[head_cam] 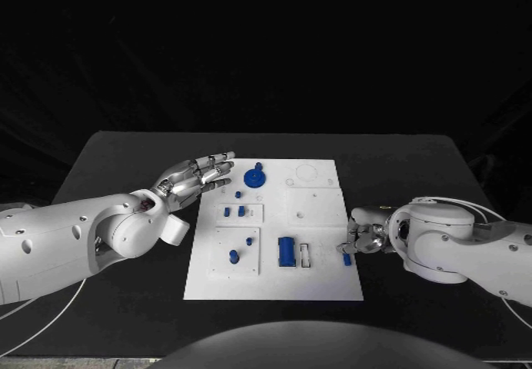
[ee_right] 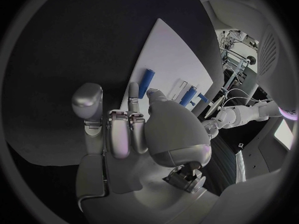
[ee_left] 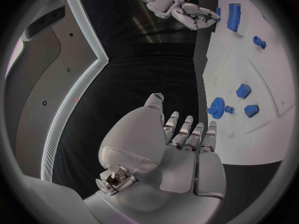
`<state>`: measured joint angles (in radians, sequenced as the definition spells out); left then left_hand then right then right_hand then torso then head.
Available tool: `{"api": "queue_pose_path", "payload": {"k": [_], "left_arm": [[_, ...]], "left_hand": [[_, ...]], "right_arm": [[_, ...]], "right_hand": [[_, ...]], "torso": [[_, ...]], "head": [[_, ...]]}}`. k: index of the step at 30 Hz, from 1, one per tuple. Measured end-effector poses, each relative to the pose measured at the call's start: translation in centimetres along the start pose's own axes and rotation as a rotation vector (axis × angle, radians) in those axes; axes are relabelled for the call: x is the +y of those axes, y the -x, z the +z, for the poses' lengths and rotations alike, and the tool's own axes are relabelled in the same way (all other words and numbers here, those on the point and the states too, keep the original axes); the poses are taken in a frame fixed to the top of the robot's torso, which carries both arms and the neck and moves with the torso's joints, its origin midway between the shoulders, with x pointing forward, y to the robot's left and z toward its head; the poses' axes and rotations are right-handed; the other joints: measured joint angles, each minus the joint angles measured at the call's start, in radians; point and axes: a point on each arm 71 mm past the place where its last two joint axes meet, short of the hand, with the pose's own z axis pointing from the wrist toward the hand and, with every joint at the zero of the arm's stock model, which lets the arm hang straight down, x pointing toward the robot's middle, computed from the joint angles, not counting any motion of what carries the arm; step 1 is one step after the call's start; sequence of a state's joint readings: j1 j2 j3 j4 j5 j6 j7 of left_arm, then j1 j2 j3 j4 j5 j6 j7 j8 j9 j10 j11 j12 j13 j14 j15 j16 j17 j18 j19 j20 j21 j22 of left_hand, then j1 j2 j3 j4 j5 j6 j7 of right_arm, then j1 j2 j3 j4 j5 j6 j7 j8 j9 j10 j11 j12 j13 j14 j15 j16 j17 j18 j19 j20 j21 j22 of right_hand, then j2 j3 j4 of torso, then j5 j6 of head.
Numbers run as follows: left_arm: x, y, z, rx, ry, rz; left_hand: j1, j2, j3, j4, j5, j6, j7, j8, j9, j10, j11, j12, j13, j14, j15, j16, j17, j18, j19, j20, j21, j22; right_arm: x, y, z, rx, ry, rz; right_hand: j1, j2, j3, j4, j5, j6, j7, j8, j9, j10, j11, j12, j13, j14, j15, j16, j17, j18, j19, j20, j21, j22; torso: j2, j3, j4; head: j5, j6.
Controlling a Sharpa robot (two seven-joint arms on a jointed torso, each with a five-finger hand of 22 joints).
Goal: Assemble the parts on the task board
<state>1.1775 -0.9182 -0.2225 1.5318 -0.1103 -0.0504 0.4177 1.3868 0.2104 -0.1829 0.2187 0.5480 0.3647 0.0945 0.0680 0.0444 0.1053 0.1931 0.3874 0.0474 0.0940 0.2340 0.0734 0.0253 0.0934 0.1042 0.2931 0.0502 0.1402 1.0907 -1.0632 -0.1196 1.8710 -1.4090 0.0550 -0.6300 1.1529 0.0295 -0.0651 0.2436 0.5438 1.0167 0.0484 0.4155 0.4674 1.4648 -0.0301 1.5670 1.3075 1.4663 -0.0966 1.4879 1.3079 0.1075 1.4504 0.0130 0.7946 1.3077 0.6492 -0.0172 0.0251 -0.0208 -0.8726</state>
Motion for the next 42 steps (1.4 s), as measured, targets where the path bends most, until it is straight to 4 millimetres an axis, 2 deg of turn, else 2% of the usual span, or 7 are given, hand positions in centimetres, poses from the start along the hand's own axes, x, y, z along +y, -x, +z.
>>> {"api": "queue_pose_path", "payload": {"k": [4, 7, 22, 26, 27, 31, 42], "left_arm": [[0.0, 0.0, 0.0, 0.001, 0.001, -0.001], [0.1, 0.0, 0.0, 0.0, 0.002, -0.001], [0.1, 0.0, 0.0, -0.001, 0.003, -0.001], [0.1, 0.0, -0.1, -0.001, 0.004, -0.001], [0.1, 0.0, -0.1, -0.001, 0.004, -0.001], [0.1, 0.1, -0.1, -0.002, 0.004, -0.001], [0.1, 0.0, 0.0, 0.0, 0.004, -0.001]], "left_hand": [[0.0, 0.0, 0.0, 0.0, 0.0, 0.0, 0.0, 0.0, 0.0, 0.0, 0.0, 0.0, 0.0, 0.0, 0.0, 0.0, 0.0, 0.0, 0.0, 0.0, 0.0, 0.0], [0.0, 0.0, 0.0, 0.0, 0.0, 0.0, 0.0, 0.0, 0.0, 0.0, 0.0, 0.0, 0.0, 0.0, 0.0, 0.0, 0.0, 0.0, 0.0, 0.0, 0.0, 0.0], [0.0, 0.0, 0.0, 0.0, 0.0, 0.0, 0.0, 0.0, 0.0, 0.004, 0.004, 0.0, 0.0, 0.0, 0.0, 0.0, 0.0, 0.0, 0.0, 0.0, 0.0, 0.0], [0.0, 0.0, 0.0, 0.0, 0.0, 0.0, 0.0, 0.0, 0.0, 0.004, 0.004, 0.0, 0.0, 0.0, 0.0, 0.0, 0.0, 0.0, 0.0, 0.0, 0.0, 0.0], [0.0, 0.0, 0.0, 0.0, 0.0, 0.0, 0.0, 0.0, 0.0, 0.004, 0.004, 0.0, 0.0, 0.0, 0.0, 0.0, 0.0, 0.0, 0.0, 0.0, 0.0, 0.0], [0.0, 0.0, 0.0, 0.0, 0.0, 0.0, 0.0, 0.0, 0.0, 0.004, 0.004, 0.0, 0.0, 0.0, 0.0, 0.0, 0.0, 0.0, 0.0, 0.0, 0.0, 0.0], [0.0, 0.0, 0.0, 0.0, 0.0, 0.0, 0.0, 0.0, 0.0, 0.004, 0.004, 0.0, 0.0, 0.0, 0.0, 0.0, 0.0, 0.0, 0.0, 0.0, 0.0, 0.0]], "right_arm": [[0.1, -0.3, 0.1, 0.016, 0.003, 0.015], [0.2, -0.4, 0.2, 0.023, 0.007, 0.03], [0.2, -0.7, 0.1, 0.042, 0.008, 0.132], [0.6, -0.9, -0.1, 0.054, 0.019, 0.176], [0.7, -0.8, -0.2, 0.06, 0.022, 0.195], [1.0, -0.2, -0.3, 0.086, 0.032, 0.271], [2.6, -0.3, -0.3, 0.191, 0.063, 0.425]], "right_hand": [[0.051, -0.008, 0.036, -0.036, 0.113, -0.012, 0.009, 0.0, 0.182, 0.003, 0.003, 0.0, 0.0, 0.0, 0.0, 0.0, 0.0, 0.0, 0.0, 0.0, -0.008, 0.0], [0.083, -0.019, 0.073, -0.073, 0.195, -0.022, 0.017, 0.0, 0.189, 0.003, 0.004, 0.0, 0.0, -0.001, 0.007, -0.004, 0.0, 0.0, -0.004, 0.003, -0.012, 0.0], [0.064, -0.103, 0.244, -0.034, 0.211, -0.032, 0.028, -0.002, 0.254, 0.001, 0.019, 0.0, 0.0, 0.0, 0.018, -0.006, 0.0, 0.0, -0.003, 0.011, -0.011, 0.0], [0.044, -0.098, 0.273, -0.057, 0.211, -0.029, 0.025, -0.075, 0.254, 0.001, 0.019, 0.0, 0.0, 0.0, 0.018, -0.006, 0.0, 0.0, 0.0, 0.014, -0.007, 0.0], [0.04, -0.1, 0.273, -0.057, 0.211, -0.029, 0.025, -0.104, 0.251, 0.001, 0.019, 0.0, 0.0, 0.0, 0.018, -0.006, 0.0, 0.0, 0.0, 0.014, -0.007, 0.0], [0.026, -0.098, 0.326, -0.105, 0.211, -0.029, 0.025, -0.118, -0.038, 0.001, 0.019, 0.0, 0.0, 0.0, 0.018, -0.006, 0.0, 0.0, 0.0, 0.014, -0.007, 0.0], [0.001, -0.094, 0.36, -0.133, 0.203, -0.03, 0.021, -0.106, -0.028, 0.001, 0.019, 0.0, 0.0, 0.0, 0.018, -0.001, 0.0, 0.0, 0.0, 0.014, -0.003, 0.0]], "torso": [[0.0, 0.0004, 0.0], [0.0, 0.0004, 0.0], [0.0, 0.0003, 0.0003], [0.0, 0.0003, 0.0006], [0.0, 0.0003, 0.0006], [0.0, 0.0003, 0.0011], [0.0, -0.0002, 0.0015]], "head": [[0.0, 0.0], [0.0, 0.0], [0.007, 0.0], [0.011, 0.0], [0.012, 0.0], [0.015, 0.0], [0.019, 0.0]]}}
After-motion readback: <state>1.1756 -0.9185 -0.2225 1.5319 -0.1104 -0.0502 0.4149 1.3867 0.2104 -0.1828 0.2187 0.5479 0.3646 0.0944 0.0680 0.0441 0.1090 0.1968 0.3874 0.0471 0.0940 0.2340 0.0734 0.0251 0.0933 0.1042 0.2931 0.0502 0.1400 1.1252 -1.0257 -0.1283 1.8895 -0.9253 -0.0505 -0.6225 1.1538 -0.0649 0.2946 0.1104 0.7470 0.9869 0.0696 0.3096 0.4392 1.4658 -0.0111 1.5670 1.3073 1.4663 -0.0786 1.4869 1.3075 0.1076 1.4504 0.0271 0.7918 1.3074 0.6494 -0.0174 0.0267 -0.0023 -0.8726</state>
